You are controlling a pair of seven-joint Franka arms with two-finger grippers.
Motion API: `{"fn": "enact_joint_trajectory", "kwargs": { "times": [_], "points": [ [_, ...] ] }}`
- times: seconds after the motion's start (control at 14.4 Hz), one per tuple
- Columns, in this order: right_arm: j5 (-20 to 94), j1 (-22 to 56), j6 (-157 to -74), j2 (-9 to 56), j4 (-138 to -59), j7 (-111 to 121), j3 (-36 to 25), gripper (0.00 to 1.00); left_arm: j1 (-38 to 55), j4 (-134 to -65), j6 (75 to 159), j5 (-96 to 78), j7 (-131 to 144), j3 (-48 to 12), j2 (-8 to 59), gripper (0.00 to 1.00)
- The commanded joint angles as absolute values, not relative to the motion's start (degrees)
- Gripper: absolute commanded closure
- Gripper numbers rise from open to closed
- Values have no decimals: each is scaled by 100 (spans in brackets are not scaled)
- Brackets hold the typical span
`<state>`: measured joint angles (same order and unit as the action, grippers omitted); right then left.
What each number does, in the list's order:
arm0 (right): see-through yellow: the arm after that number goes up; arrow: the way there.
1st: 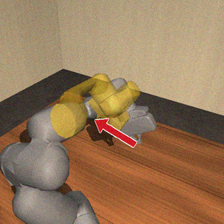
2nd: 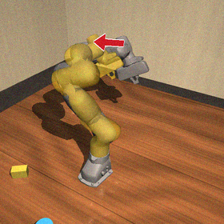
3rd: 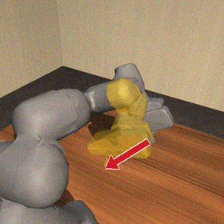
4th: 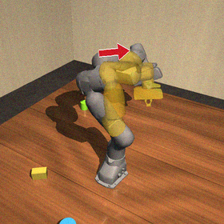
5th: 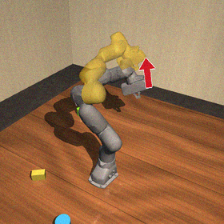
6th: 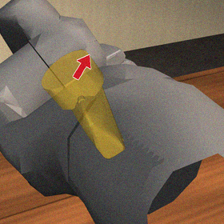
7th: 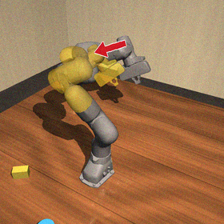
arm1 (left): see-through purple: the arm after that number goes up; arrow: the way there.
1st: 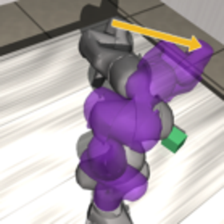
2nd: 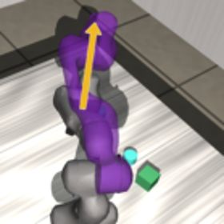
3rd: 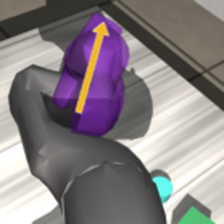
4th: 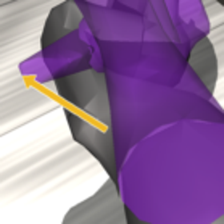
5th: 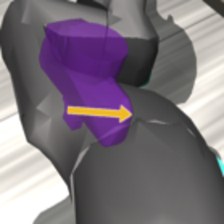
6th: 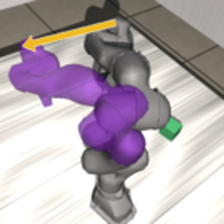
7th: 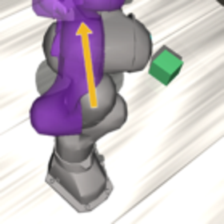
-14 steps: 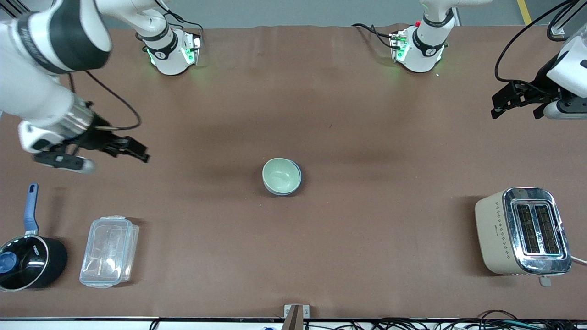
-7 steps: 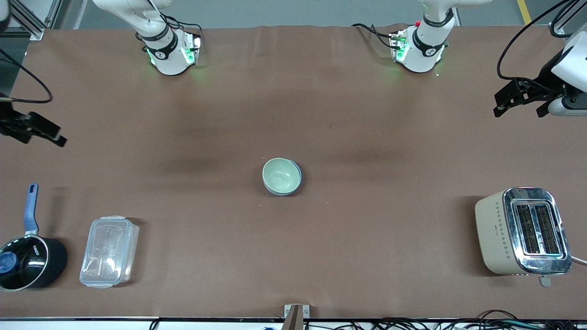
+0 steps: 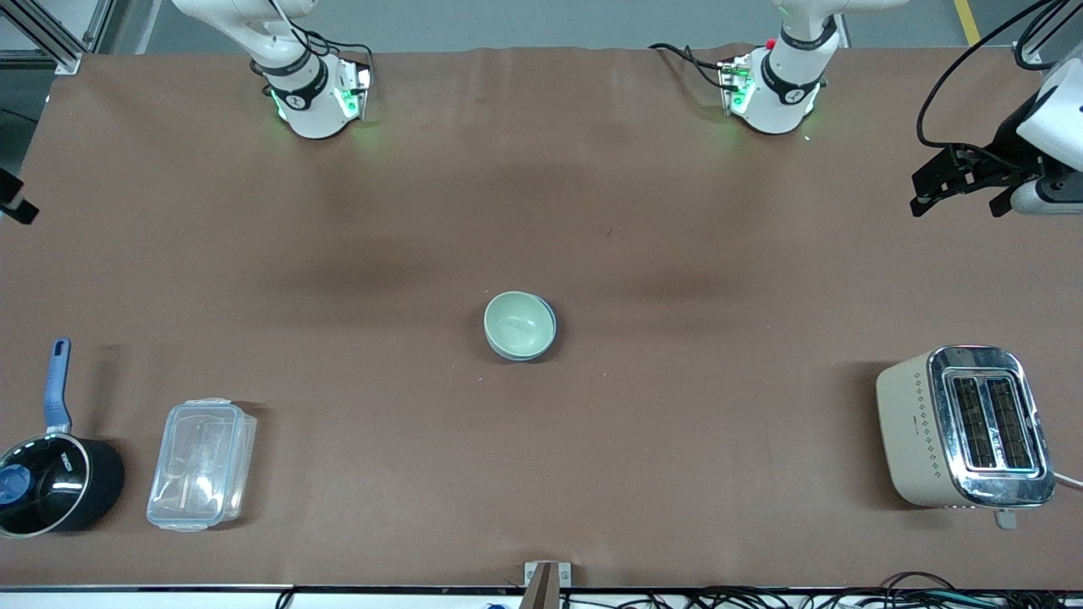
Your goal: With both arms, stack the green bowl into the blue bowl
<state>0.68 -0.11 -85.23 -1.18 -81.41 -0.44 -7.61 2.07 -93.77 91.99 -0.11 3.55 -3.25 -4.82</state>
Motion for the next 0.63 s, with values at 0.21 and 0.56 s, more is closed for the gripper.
{"fn": "enact_joint_trajectory", "kwargs": {
  "times": [0.21, 0.56],
  "points": [
    [-26, -27, -8094, -88, -8357, 308, -615, 2, 211, -9272, 9097, 0, 264, -316, -448, 0],
    [44, -26, -8332, -88, -8385, 325, -598, 2, 211, -9272, 9097, -9, 264, -316, -448, 0]
  ]
}}
